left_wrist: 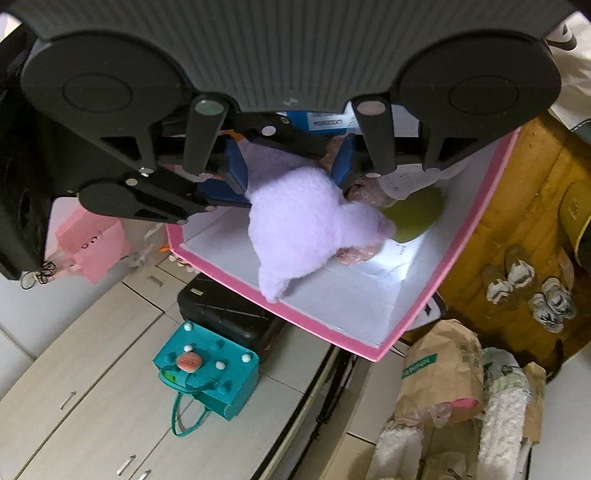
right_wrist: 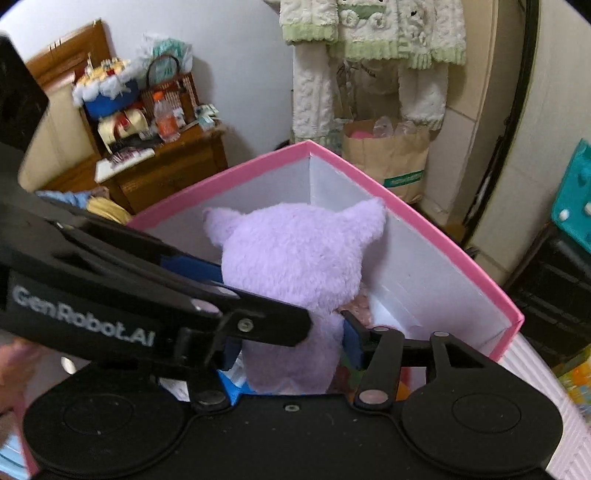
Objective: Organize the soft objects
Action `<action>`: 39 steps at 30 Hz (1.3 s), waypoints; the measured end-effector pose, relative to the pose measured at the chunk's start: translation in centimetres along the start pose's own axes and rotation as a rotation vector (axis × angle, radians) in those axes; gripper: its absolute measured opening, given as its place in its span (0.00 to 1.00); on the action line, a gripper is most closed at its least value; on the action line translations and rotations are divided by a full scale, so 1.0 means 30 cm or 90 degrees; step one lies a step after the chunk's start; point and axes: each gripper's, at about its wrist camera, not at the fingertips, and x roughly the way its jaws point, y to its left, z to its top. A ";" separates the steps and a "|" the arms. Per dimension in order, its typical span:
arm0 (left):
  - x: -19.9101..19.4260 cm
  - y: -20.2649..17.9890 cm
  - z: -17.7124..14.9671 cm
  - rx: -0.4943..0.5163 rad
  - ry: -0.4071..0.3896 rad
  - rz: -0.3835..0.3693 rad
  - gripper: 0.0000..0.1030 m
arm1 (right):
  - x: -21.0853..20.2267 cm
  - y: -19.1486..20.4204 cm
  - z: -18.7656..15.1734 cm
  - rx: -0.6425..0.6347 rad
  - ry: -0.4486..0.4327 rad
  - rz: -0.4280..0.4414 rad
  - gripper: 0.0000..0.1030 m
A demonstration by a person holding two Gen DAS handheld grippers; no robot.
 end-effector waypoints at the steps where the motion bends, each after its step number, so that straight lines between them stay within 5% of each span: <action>1: -0.008 -0.001 -0.002 0.001 -0.006 0.007 0.49 | -0.001 0.006 -0.002 -0.010 0.000 -0.012 0.60; 4: -0.040 -0.003 -0.009 0.003 -0.028 0.028 0.53 | -0.034 -0.001 -0.009 0.000 -0.012 -0.015 0.68; 16: -0.225 -0.123 -0.074 0.099 -0.104 0.060 0.54 | -0.350 -0.023 -0.115 0.058 -0.124 0.018 0.68; 39: -0.508 -0.414 -0.343 0.277 -0.133 0.034 0.58 | -0.810 0.075 -0.436 0.124 -0.219 -0.105 0.73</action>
